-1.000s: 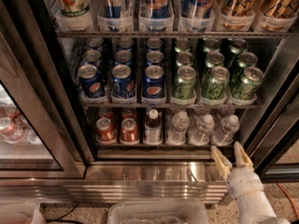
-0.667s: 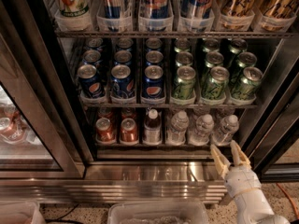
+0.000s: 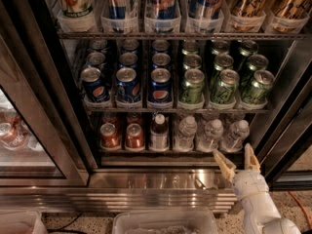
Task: Pick water bottle from bottom shelf of fridge
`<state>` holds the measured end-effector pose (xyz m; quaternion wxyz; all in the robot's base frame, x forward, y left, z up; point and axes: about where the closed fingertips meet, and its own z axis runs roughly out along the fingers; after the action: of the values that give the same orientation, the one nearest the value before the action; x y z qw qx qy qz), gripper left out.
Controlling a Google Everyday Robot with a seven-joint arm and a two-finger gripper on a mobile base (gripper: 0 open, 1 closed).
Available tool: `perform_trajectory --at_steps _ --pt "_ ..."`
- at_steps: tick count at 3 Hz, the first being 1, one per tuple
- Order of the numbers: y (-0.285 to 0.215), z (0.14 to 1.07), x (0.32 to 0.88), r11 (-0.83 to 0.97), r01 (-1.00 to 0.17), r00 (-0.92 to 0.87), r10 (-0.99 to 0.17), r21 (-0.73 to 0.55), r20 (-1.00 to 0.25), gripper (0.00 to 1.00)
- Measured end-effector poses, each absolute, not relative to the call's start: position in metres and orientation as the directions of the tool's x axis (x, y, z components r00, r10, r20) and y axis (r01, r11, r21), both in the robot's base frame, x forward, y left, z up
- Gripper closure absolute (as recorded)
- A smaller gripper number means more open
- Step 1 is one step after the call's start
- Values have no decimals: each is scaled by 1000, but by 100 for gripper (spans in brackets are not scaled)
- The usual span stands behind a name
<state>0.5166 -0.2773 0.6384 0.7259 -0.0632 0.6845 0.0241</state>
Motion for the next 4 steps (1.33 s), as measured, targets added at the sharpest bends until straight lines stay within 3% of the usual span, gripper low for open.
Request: perform_trajectory --at_steps 2,4 --pt "-294 634 537 998 -53 72 -37 -41 -997 33" --pt "-303 631 577 999 -20 83 -48 -50 -995 32"
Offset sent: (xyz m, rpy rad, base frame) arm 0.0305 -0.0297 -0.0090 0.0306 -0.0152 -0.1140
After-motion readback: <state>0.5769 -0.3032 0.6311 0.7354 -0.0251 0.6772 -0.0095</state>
